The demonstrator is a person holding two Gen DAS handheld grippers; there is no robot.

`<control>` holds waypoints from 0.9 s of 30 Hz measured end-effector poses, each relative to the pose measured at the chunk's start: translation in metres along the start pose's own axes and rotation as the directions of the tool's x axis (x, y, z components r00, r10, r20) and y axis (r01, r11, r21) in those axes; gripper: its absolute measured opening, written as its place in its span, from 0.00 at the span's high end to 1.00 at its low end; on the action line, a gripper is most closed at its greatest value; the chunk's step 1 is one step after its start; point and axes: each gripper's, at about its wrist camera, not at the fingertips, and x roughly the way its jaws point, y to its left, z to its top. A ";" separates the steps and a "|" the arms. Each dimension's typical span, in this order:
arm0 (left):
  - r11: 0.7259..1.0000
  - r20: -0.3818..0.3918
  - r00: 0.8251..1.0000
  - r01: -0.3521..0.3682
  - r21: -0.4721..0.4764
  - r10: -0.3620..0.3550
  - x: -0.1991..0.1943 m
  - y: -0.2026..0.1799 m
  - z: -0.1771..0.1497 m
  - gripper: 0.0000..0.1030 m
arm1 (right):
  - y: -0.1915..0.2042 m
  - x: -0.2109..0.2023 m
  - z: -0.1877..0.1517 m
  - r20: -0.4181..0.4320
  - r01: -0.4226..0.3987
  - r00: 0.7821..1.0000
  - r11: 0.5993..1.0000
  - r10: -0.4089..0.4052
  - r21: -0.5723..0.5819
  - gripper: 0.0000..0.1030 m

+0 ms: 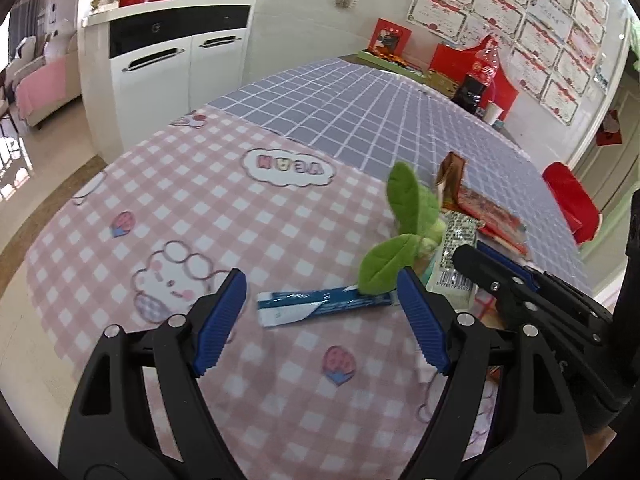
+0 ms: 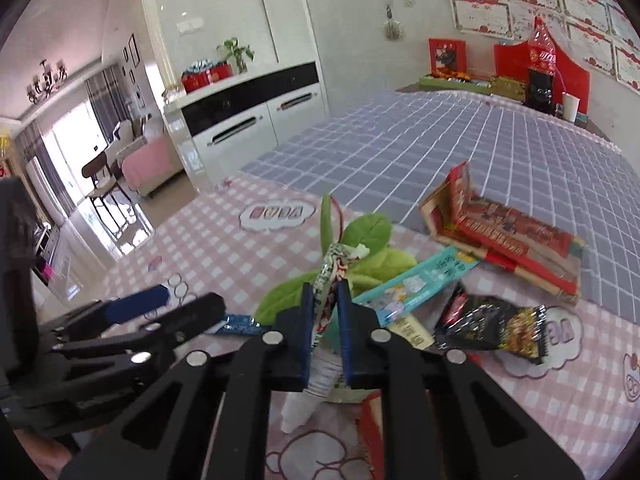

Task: Collect trash
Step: 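Grasp the green artificial plant with the left tool while the right tool holds the wrapper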

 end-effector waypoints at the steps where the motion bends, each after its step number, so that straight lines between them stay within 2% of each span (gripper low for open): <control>1: 1.000 0.000 1.000 0.004 0.003 -0.004 0.002 -0.003 0.001 0.26 | -0.003 -0.003 0.002 0.007 0.005 1.000 1.000 -0.005 0.000 0.88; 7: 0.998 -0.025 0.999 0.037 0.050 -0.035 0.023 -0.028 0.006 0.26 | -0.023 -0.009 0.007 0.028 0.038 0.999 0.999 -0.039 0.028 0.88; 18: 0.997 -0.099 0.993 0.064 0.043 -0.060 0.067 -0.052 0.022 0.30 | -0.049 -0.013 0.011 0.055 0.031 0.998 0.996 -0.036 0.084 0.88; 21: 0.997 -0.117 0.991 0.065 0.042 -0.060 0.078 -0.058 0.024 0.42 | -0.051 -0.008 0.011 0.046 0.024 0.999 0.996 -0.028 0.091 0.88; 23: 0.996 -0.138 0.988 0.077 0.034 -0.071 0.085 -0.059 0.024 0.82 | -0.052 -0.006 0.010 0.039 0.023 0.999 0.995 -0.026 0.094 0.88; 25: 0.995 -0.127 0.987 0.099 0.005 -0.097 0.083 -0.056 0.023 0.84 | -0.049 -0.006 0.009 0.042 0.023 0.999 0.995 -0.027 0.093 0.88; 27: 0.995 -0.075 0.992 0.098 0.003 -0.097 0.071 -0.055 0.023 0.84 | -0.048 -0.008 0.009 0.050 0.023 0.998 0.996 -0.028 0.090 0.88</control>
